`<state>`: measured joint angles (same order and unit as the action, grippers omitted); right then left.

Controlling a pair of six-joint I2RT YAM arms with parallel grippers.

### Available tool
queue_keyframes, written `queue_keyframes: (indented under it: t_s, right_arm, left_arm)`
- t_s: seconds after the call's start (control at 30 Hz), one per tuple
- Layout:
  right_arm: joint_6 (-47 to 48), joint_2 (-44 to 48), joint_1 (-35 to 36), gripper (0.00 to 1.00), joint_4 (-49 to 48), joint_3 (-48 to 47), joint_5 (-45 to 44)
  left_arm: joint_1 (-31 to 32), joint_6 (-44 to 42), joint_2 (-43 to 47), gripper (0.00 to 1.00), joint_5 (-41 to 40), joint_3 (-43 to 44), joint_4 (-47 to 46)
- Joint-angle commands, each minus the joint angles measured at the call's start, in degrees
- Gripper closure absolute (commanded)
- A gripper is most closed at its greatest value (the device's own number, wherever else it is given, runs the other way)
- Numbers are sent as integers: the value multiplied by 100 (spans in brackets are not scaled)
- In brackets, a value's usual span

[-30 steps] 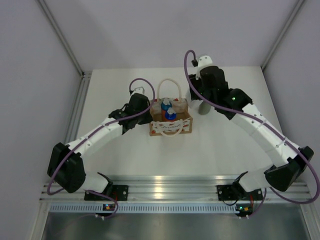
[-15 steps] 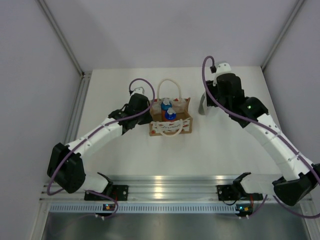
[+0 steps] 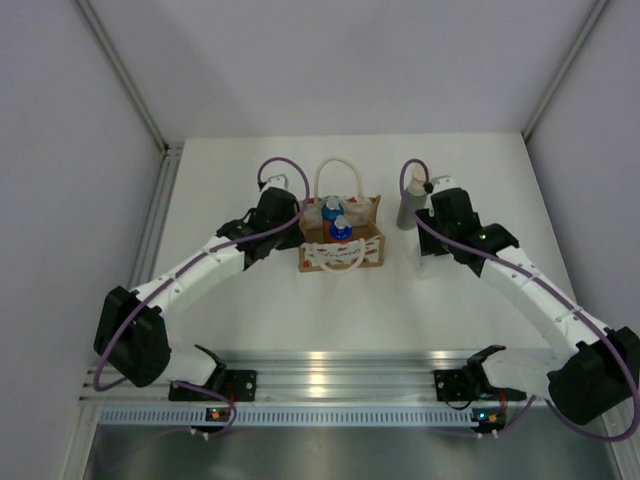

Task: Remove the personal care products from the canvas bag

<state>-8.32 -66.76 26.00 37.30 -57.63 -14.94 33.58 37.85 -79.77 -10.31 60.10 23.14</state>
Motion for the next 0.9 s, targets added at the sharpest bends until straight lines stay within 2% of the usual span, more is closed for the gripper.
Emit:
queue_keyframes:
  t_s: [0.0, 0.23, 0.5, 0.53, 0.6, 0.63, 0.77, 0.87]
  right_arm:
    - [-118, 392, -147, 100, -1260, 13, 79]
    - [-135, 208, -411, 100, -1436, 322, 368]
    - [-144, -109, -552, 100, -1436, 226, 439]
    - [-144, -118, -552, 92, -1436, 217, 448]
    - [-144, -153, -561, 85, -1436, 190, 466]
    - [-144, -162, -561, 76, -1436, 182, 466]
    - [-135, -206, -570, 71, -1445, 138, 509]
    - [-126, -232, -561, 57, -1436, 111, 518]
  left_arm:
    - [8, -5, 225, 100, -182, -95, -72]
    - [8, -32, 251, 100, -191, -103, -72]
    - [8, -58, 251, 100, -182, -112, -64]
    - [8, -67, 251, 100, -191, -112, -64]
    - [8, -67, 242, 100, -200, -112, -72]
    - [8, -67, 251, 100, -191, -112, -64]
    - [8, -49, 242, 100, -191, -121, -64]
    - [8, -40, 242, 100, -191, -130, -64]
